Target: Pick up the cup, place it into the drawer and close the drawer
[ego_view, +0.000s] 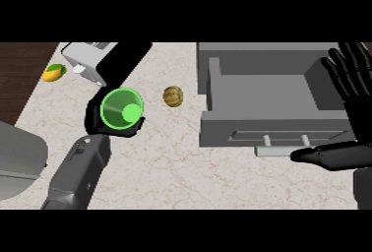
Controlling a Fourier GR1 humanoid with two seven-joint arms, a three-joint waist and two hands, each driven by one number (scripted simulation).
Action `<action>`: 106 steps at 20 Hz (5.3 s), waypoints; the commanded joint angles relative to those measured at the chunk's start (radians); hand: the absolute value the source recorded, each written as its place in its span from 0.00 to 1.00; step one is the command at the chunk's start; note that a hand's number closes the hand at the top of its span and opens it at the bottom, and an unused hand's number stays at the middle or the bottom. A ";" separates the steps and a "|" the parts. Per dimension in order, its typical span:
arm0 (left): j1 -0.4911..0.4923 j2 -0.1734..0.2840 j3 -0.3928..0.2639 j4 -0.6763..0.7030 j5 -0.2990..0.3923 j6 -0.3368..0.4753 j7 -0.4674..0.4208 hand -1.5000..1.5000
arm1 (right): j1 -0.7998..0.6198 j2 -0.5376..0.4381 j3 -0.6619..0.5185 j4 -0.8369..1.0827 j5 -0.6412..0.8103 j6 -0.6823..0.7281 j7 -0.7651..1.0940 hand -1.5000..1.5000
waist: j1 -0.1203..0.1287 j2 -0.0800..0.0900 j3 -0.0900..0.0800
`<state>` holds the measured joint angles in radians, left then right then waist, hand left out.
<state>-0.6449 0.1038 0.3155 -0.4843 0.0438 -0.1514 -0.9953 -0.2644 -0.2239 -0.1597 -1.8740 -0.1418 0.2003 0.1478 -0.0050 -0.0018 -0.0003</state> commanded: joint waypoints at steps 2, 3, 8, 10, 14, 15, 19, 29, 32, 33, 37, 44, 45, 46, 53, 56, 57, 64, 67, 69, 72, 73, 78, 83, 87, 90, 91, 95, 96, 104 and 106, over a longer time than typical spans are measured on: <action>-0.060 -0.079 -0.073 -0.181 -0.006 0.032 0.128 1.00 | 0.015 0.018 0.010 0.024 0.039 -0.020 -0.027 0.00 | 0.018 -0.007 0.002; -0.116 -0.070 -0.068 -0.170 -0.001 0.039 0.170 1.00 | 0.042 0.006 0.011 -0.044 0.016 -0.001 -0.002 0.00 | 0.005 -0.006 0.001; -0.197 -0.102 -0.154 -0.329 0.038 0.110 0.372 1.00 | 0.033 -0.026 -0.050 0.005 -0.026 0.023 -0.020 0.00 | 0.007 -0.007 0.001; -0.219 -0.103 -0.197 -0.401 0.048 0.145 0.489 1.00 | 0.040 -0.014 -0.024 -0.006 -0.008 0.017 -0.009 0.00 | 0.010 -0.007 0.001; -0.337 -0.103 -0.299 -0.408 0.096 0.273 0.605 1.00 | -0.031 0.008 -0.002 0.082 0.047 -0.016 -0.058 0.00 | 0.002 -0.002 0.001; -0.428 -0.103 -0.283 -0.347 0.090 0.307 0.623 1.00 | -0.003 0.015 -0.002 0.079 0.049 -0.007 -0.097 0.00 | -0.011 0.002 0.001; -0.560 -0.104 -0.361 -0.240 0.137 0.442 0.703 1.00 | -0.044 0.017 0.000 0.077 0.047 -0.026 -0.064 0.00 | -0.031 0.006 0.001; -0.682 -0.104 -0.524 0.073 0.246 0.534 0.743 1.00 | -0.079 -0.011 -0.026 0.122 -0.001 0.025 -0.096 0.00 | -0.077 0.018 0.002; -0.704 -0.104 -0.565 0.140 0.245 0.481 0.774 1.00 | -0.058 0.006 0.010 0.080 0.001 0.035 -0.094 0.00 | -0.108 0.026 0.002; -0.670 -0.104 -0.574 0.163 0.242 0.458 0.753 1.00 | -0.040 -0.003 0.001 0.086 0.003 0.045 -0.108 0.00 | -0.121 0.032 0.003; -0.686 -0.104 -0.644 0.183 0.263 0.412 0.808 1.00 | -0.084 0.005 0.023 0.100 0.009 0.041 -0.095 0.00 | -0.154 0.038 0.003; -0.615 -0.104 -0.674 0.147 0.332 0.428 0.708 0.00 | -0.138 0.028 0.074 0.102 0.003 0.056 -0.085 0.00 | -0.189 0.052 0.001; -0.630 -0.104 -0.669 0.136 0.363 0.425 0.742 0.00 | -0.127 0.027 0.078 0.114 -0.044 0.102 -0.094 0.00 | -0.205 0.053 0.002; -0.617 -0.104 -0.670 0.133 0.376 0.428 0.723 0.00 | -0.150 0.035 0.087 0.121 -0.063 0.112 -0.088 0.00 | -0.209 0.058 0.002; -0.611 -0.104 -0.619 0.052 0.521 0.400 0.596 0.00 | -0.151 0.039 0.225 0.112 -0.204 0.310 -0.039 1.00 | -0.193 0.048 0.000; -0.626 -0.104 -0.590 0.062 0.561 0.422 0.556 0.00 | -0.137 -0.065 0.245 0.122 -0.206 0.404 0.031 1.00 | -0.164 0.041 0.000; -0.606 -0.104 -0.601 0.053 0.566 0.454 0.529 0.00 | -0.128 -0.077 0.303 0.101 -0.153 0.428 0.044 1.00 | -0.158 0.034 -0.001; -0.620 -0.104 -0.604 0.087 0.612 0.490 0.495 0.00 | -0.061 -0.168 0.362 0.083 0.155 0.421 0.016 0.00 | -0.087 0.023 0.002; -0.558 -0.104 -0.594 0.085 0.631 0.450 0.454 0.00 | -0.044 -0.172 0.405 0.103 0.314 0.357 0.001 0.00 | -0.045 0.018 0.001; -0.578 -0.104 -0.585 0.064 0.638 0.437 0.477 0.00 | 0.018 -0.151 0.430 0.151 0.420 0.287 -0.087 0.00 | -0.024 0.011 0.002; -0.527 -0.104 -0.566 0.069 0.630 0.398 0.420 0.00 | -0.014 -0.151 0.464 0.329 0.518 0.244 -0.155 0.00 | 0.008 0.015 0.002; -0.536 -0.073 -0.555 0.039 0.638 0.390 0.456 0.00 | -0.032 -0.092 0.509 0.356 0.552 0.202 -0.104 0.00 | 0.024 0.008 0.001; -0.459 -0.042 -0.549 -0.019 0.637 0.353 0.433 0.00 | -0.115 -0.117 0.532 0.693 0.641 0.184 -0.305 0.00 | 0.053 0.011 0.002; -0.359 0.005 -0.552 -0.080 0.640 0.299 0.444 0.00 | -0.272 -0.051 0.470 1.014 0.695 0.056 -0.394 1.00 | 0.077 0.015 0.003; -0.336 0.024 -0.560 -0.155 0.644 0.294 0.474 0.00 | -0.387 -0.044 0.374 1.157 0.655 0.004 -0.486 1.00 | 0.124 0.017 0.005; -0.328 0.035 -0.552 -0.176 0.654 0.288 0.499 0.00 | -0.475 -0.044 0.319 1.263 0.654 -0.059 -0.509 1.00 | 0.130 0.025 0.005; -0.275 0.047 -0.564 -0.180 0.646 0.255 0.470 0.00 | -0.513 -0.092 0.281 1.275 0.623 -0.019 -0.539 1.00 | 0.135 0.027 0.005; -0.247 0.055 -0.569 -0.223 0.649 0.241 0.476 0.00 | -0.589 -0.141 0.202 1.363 0.593 -0.058 -0.565 1.00 | 0.170 0.036 0.007; -0.258 0.084 -0.564 -0.226 0.652 0.226 0.500 0.00 | -0.612 -0.128 0.208 1.381 0.609 -0.088 -0.545 1.00 | 0.173 0.038 0.006; -0.200 0.085 -0.590 -0.265 0.645 0.180 0.492 0.00 | -0.680 -0.199 0.136 1.378 0.535 -0.012 -0.496 1.00 | 0.201 0.047 0.004; -0.205 0.108 -0.585 -0.268 0.646 0.180 0.509 0.00 | -0.680 -0.218 0.131 1.367 0.526 0.011 -0.501 1.00 | 0.208 0.047 0.005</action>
<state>-0.8637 0.1923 -0.2679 -0.7372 0.6881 0.0488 -0.4950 -0.7758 -0.3334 0.0588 -0.5580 0.3850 0.3053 -0.4271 0.1642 0.0263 0.0113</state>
